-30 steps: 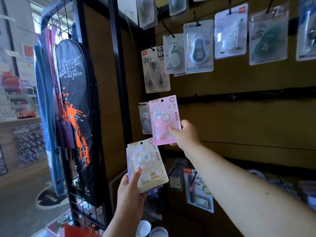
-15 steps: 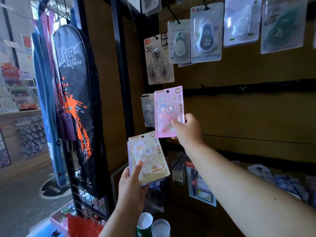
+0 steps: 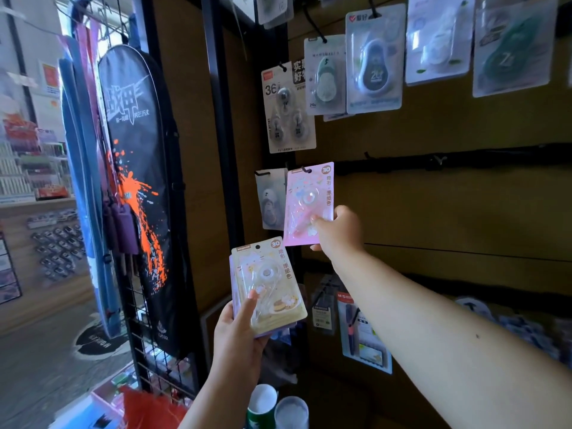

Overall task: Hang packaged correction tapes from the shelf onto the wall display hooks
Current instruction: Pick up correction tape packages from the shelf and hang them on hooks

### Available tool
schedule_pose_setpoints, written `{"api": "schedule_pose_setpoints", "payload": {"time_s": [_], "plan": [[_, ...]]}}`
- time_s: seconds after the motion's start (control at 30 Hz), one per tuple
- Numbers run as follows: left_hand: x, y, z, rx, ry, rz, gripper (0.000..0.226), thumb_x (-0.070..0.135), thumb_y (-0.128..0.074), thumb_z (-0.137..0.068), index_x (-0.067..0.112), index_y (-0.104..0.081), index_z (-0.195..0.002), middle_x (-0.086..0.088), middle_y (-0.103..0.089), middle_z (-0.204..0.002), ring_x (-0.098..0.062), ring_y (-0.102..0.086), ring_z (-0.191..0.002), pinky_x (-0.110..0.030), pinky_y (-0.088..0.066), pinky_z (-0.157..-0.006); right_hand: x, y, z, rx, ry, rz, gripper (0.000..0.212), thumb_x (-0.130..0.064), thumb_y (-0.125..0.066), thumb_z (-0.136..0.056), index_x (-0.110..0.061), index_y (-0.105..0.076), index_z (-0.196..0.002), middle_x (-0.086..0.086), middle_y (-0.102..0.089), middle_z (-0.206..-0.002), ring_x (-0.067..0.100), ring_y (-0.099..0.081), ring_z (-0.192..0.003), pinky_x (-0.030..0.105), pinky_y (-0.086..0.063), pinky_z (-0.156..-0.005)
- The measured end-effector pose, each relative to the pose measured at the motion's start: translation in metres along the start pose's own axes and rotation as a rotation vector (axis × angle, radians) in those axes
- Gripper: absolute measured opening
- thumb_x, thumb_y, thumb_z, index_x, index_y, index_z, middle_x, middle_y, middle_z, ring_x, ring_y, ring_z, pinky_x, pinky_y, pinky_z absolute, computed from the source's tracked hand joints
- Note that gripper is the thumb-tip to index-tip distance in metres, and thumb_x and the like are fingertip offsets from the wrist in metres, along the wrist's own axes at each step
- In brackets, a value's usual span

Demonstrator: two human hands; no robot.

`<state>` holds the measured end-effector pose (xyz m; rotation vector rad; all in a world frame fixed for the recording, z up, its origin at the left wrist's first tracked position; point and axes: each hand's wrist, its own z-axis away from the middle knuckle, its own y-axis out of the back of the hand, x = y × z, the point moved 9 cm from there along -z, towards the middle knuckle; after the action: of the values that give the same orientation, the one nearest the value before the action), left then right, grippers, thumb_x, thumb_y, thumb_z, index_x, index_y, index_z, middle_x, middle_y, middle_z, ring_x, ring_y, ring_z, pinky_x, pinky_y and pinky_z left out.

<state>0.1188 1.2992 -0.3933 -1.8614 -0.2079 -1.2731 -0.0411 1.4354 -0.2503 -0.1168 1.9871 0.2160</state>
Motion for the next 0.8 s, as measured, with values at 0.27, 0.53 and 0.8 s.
{"api": "schedule_pose_setpoints", "payload": {"time_s": [0.27,0.53,0.8], "plan": [[0.004,-0.004,-0.004,-0.010,-0.014,0.003,0.035,0.023,-0.064,-0.091,0.005,-0.059,-0.120,-0.012,-0.074,-0.107,-0.029,-0.073,-0.096,-0.043,-0.058,-0.079,0.022,0.004,-0.021,-0.008,-0.137,0.127,0.052,-0.027,-0.059,-0.093,-0.001,-0.042,-0.135,0.017,-0.055,-0.128,0.035,-0.071,-0.082,0.043,-0.059,-0.078],[0.009,-0.017,-0.003,-0.028,-0.065,-0.008,0.046,0.025,-0.070,-0.083,0.006,-0.058,-0.123,-0.014,-0.073,-0.112,-0.030,-0.072,-0.098,-0.044,-0.057,-0.085,0.064,-0.011,0.049,-0.287,-0.271,-0.011,0.063,-0.061,-0.067,-0.075,-0.002,-0.065,-0.096,0.010,-0.068,-0.084,0.026,-0.064,-0.076,0.036,-0.051,-0.072],[0.008,-0.024,0.001,-0.020,-0.090,-0.028,0.058,0.030,-0.073,-0.072,0.006,-0.058,-0.123,-0.016,-0.072,-0.110,-0.030,-0.072,-0.095,-0.044,-0.057,-0.082,0.060,-0.012,0.073,-0.376,-0.191,-0.095,0.015,-0.022,-0.075,-0.082,-0.010,-0.067,-0.077,0.006,-0.074,-0.081,0.016,-0.069,-0.068,0.023,-0.049,-0.050]]}}
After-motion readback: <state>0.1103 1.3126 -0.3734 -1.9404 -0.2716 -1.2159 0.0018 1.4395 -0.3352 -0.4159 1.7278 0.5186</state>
